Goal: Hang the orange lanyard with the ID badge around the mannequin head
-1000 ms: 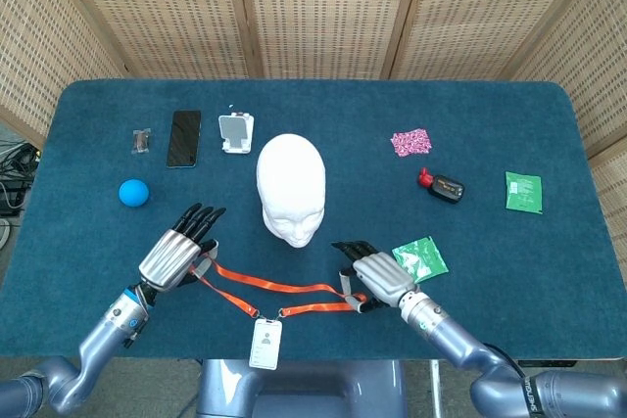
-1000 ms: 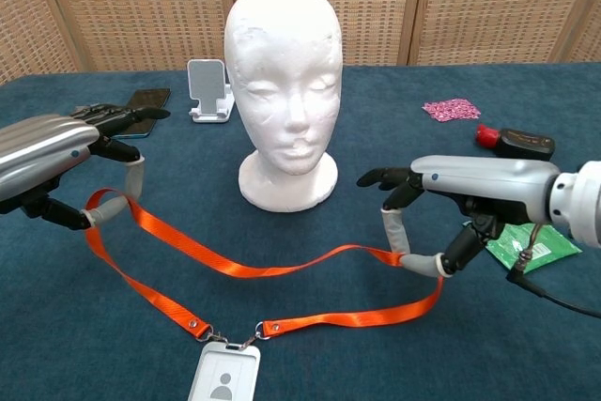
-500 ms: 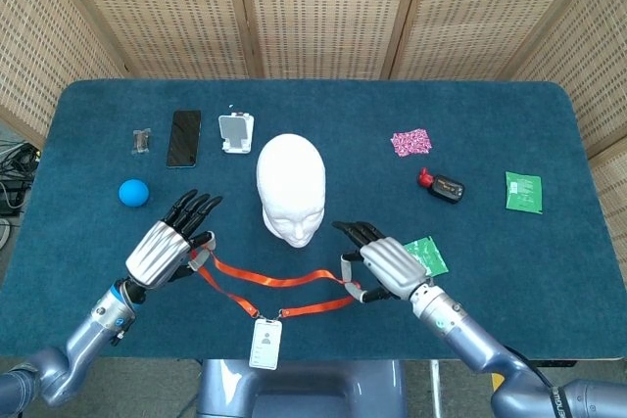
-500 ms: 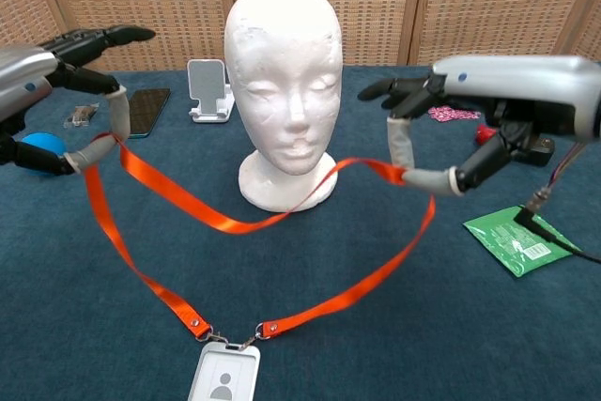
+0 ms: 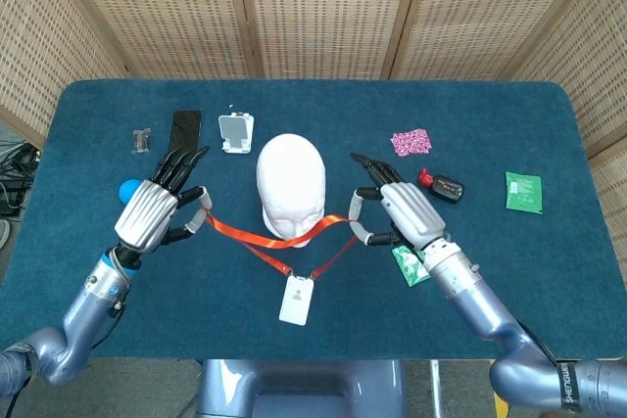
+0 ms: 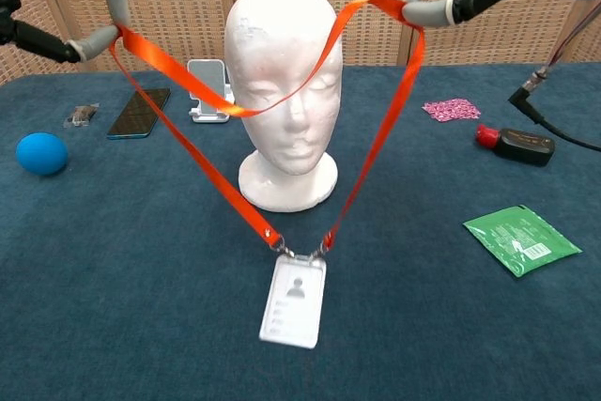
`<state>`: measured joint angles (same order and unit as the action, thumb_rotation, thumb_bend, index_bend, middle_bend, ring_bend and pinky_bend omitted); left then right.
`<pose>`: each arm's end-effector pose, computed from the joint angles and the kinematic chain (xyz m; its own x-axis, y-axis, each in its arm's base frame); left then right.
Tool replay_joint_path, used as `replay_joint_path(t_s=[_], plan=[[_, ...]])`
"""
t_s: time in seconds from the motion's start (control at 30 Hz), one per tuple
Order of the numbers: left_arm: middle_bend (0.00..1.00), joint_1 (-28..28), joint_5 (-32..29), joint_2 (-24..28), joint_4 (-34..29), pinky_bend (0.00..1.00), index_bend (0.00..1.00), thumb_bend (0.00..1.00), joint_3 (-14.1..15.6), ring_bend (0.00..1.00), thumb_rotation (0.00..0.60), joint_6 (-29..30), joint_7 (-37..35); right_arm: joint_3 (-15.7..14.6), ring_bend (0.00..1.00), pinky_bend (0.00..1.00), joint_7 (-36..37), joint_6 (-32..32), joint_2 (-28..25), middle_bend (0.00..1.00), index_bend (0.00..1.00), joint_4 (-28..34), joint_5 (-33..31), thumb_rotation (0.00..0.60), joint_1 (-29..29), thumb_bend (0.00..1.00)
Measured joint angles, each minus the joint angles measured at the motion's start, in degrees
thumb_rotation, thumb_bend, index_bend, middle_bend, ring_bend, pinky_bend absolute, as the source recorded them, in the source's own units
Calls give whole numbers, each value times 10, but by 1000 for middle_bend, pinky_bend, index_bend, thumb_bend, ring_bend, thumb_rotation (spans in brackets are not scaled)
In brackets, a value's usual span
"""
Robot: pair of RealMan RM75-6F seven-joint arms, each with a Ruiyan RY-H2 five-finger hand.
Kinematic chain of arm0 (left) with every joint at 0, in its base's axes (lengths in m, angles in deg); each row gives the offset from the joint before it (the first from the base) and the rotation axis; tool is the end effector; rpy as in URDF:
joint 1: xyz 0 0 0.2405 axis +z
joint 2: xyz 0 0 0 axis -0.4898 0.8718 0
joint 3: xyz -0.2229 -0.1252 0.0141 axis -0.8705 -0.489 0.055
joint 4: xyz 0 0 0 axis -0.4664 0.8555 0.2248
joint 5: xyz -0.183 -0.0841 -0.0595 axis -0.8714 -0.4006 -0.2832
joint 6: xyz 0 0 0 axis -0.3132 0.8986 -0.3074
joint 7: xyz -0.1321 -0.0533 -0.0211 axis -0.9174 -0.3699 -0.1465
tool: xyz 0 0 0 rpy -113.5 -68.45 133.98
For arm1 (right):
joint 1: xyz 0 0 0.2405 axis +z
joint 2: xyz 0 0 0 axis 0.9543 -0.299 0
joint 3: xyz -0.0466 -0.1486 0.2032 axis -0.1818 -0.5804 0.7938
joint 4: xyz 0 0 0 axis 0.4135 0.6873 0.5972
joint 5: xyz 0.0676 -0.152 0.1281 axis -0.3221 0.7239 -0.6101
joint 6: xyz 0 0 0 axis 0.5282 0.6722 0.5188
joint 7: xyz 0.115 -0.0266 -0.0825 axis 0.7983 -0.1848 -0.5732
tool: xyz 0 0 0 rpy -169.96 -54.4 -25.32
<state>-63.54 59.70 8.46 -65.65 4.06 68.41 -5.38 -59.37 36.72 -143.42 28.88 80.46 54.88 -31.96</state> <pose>-0.1552 0.3186 0.0815 0.2216 -0.0607 0.9732 0.7973 -0.5633 -0.2167 -0.0781 -0.3273 0.1016 -0.0563 -0.3402 0.9387 -0.9183 -0.3514 -0.1824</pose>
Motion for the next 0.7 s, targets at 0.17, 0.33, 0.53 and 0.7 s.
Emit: replay_joint_path(t_s=[0.17, 0.33, 0.53, 0.7], plan=[[0, -20, -43, 18, -27, 0, 684, 465, -29, 0, 600, -36, -3, 26, 0, 0, 0, -4, -9, 0, 737, -9, -40, 600, 12, 667], [0, -29, -65, 30, -40, 0, 682, 465, -44, 0, 600, -54, -15, 47, 0, 0, 15, -1, -23, 0, 737, -12, -66, 600, 19, 668], [0, -47, -119, 40, -39, 0, 682, 465, -73, 0, 600, -88, -28, 70, 0, 0, 17, 19, -31, 0, 736, -43, -124, 600, 44, 669], [0, -68, -181, 41, -32, 0, 681, 465, -98, 0, 600, -124, -3, 86, 0, 0, 9, 27, -22, 0, 736, -84, -195, 600, 74, 669]])
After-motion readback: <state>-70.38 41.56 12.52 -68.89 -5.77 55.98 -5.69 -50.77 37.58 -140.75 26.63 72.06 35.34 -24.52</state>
